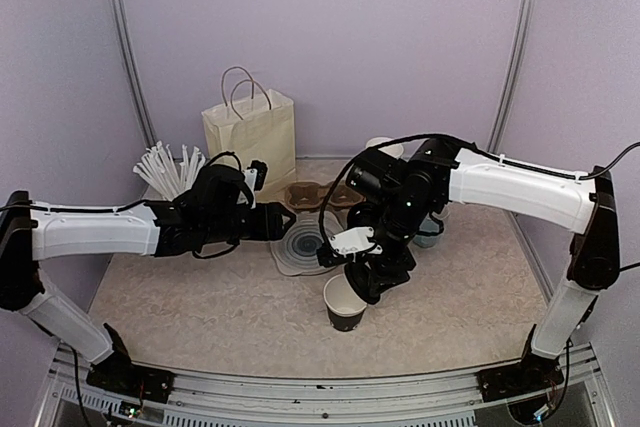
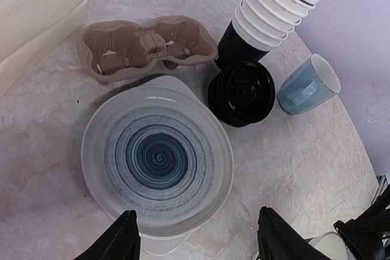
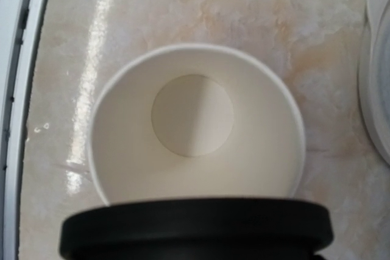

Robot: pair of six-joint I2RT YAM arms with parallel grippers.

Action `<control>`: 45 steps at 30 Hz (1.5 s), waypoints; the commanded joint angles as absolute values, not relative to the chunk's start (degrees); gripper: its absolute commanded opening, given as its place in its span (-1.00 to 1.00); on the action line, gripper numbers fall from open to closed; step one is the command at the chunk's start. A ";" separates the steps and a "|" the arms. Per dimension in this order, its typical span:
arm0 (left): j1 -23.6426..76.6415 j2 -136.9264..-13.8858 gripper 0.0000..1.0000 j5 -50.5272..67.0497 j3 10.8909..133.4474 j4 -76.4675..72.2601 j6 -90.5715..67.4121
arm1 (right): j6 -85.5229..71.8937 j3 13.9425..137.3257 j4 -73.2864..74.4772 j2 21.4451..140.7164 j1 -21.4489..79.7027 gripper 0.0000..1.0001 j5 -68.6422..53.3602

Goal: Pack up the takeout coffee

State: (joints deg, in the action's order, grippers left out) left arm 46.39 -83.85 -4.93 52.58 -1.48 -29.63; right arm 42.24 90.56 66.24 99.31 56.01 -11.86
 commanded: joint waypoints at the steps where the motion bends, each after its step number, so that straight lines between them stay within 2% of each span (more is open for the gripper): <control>1: 48.53 -85.20 0.27 -3.07 48.97 -1.49 -31.74 | 41.49 92.73 67.18 101.08 57.08 0.35 -10.99; 11: 55.16 -89.68 0.08 -0.30 43.74 -4.06 -38.04 | 41.27 94.73 67.92 103.45 58.42 0.39 -10.25; 20: 58.22 -95.96 0.01 4.84 44.61 -12.11 -40.85 | 40.66 95.71 67.94 105.86 59.71 0.44 -10.32; 30: 58.44 -97.54 -0.02 6.27 44.58 -15.25 -41.79 | 40.26 96.16 67.35 106.76 60.71 0.52 -10.95; 31: 58.45 -97.64 -0.02 6.23 44.67 -15.55 -41.85 | 40.25 96.15 67.33 106.72 60.77 0.57 -11.00; 33: 58.45 -97.72 -0.03 6.28 44.97 -16.19 -42.14 | 40.20 96.23 67.32 106.78 60.90 0.91 -11.29; 34: 58.45 -97.85 -0.03 6.32 45.07 -16.54 -42.25 | 40.17 96.31 67.21 106.75 60.96 0.98 -11.33; 45: 58.40 -98.89 -0.02 5.20 46.79 -16.08 -41.87 | 40.39 95.50 66.28 104.25 60.81 0.93 -10.93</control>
State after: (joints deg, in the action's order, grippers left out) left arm 58.06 -98.41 5.80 44.84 -15.90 -42.19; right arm 40.51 95.11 66.92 105.97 60.34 -10.74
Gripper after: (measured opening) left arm 0.486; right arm 0.967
